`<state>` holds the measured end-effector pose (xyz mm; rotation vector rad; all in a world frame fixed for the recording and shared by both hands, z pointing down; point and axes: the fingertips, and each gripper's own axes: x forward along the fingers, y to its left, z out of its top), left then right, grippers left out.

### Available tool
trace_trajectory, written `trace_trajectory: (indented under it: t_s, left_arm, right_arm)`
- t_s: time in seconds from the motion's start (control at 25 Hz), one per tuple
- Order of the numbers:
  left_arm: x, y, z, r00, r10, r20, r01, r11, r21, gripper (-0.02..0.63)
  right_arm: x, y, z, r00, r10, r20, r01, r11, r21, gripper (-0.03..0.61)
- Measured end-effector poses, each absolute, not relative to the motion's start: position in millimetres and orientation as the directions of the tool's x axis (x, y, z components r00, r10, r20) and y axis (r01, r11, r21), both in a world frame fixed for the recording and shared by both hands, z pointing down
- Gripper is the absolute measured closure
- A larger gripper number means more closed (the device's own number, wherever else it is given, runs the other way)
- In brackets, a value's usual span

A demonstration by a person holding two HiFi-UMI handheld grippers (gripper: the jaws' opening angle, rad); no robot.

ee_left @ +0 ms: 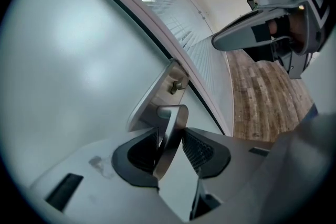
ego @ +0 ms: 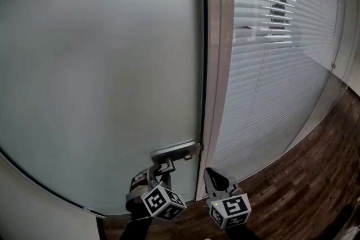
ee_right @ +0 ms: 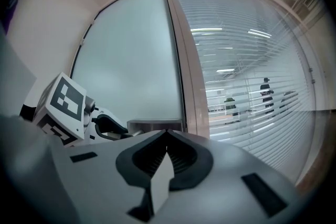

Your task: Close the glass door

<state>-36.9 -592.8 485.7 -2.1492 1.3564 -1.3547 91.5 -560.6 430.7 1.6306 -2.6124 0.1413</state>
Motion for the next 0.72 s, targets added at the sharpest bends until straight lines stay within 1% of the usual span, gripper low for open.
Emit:
trace_trajectory:
  t_s: [0.32, 0.48, 0.72]
  left_arm:
    - [-39.3, -596.8, 487.0, 0.108, -0.819, 0.564, -0.603, -0.505, -0.617, 0.477]
    - [-38.7, -597.7, 486.1, 0.103, -0.824, 0.557, -0.584, -0.503, -0.637, 0.477]
    - [-36.7, -595.3, 485.9, 0.104, -0.868, 0.486, -0.53, -0.462, -0.711, 0.478]
  right_arm:
    - [92.9, -558.7, 432.0, -0.442, -0.891, 0.104, -0.897, 0.439, -0.048, 0.581]
    - [92.8, -556.9, 430.9, -0.445, -0.889, 0.108, -0.895, 0.443, -0.04, 0.581]
    - [91.7, -553.2, 430.3, -0.451, -0.887, 0.101, -0.892, 0.45, -0.034, 0.58]
